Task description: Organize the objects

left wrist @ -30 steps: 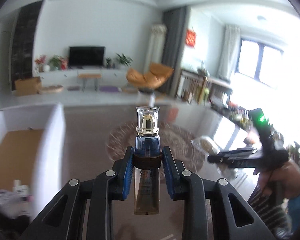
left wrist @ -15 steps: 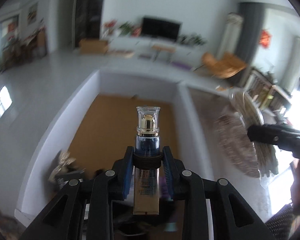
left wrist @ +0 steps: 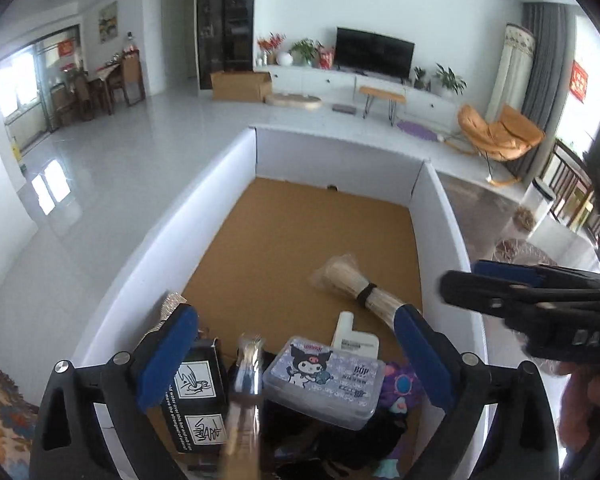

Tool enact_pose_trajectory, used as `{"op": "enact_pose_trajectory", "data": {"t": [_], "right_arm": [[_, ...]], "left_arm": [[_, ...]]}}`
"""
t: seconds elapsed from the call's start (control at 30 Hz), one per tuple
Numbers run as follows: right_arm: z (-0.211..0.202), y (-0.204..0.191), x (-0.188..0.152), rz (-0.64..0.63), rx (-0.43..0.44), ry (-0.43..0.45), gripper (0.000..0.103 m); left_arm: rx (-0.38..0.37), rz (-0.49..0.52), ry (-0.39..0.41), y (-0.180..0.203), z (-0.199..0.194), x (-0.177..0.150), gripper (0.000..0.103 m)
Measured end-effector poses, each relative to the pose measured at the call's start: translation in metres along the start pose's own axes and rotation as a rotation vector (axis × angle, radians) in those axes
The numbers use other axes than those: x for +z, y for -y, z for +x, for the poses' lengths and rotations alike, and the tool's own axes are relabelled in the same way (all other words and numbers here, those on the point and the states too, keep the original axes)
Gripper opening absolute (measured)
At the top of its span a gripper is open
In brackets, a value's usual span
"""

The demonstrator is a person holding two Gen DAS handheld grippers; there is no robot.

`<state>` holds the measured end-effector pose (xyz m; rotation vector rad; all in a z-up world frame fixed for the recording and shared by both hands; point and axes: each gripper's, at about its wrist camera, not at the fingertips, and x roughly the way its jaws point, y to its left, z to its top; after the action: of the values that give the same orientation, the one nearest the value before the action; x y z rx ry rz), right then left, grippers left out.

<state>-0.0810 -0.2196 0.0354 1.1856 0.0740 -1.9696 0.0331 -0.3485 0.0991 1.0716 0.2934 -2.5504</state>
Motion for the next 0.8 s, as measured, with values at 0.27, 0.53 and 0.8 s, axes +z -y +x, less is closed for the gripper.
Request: {"op": "enact_pose_trajectory", "data": {"t": [0.27,0.53,0.8], "right_arm": [[-0.054,0.002,0.003,-0.11,-0.238,0.017,0.091],[-0.059,0.003,0.001,-0.115,-0.256,-0.058,0.091],[-0.054,-0.011,-0.003,-0.153,-0.266,-0.056,0.091]], "left_arm": [[0.005,-0.167,-0.138,-0.003,-0.01,-0.008,0.1],[0.212,-0.189,-0.066,0.001,-0.036,-0.013,0.1],[0.258,-0.203,-0.029,-0.004,-0.053,-0.011,0.1]]}}
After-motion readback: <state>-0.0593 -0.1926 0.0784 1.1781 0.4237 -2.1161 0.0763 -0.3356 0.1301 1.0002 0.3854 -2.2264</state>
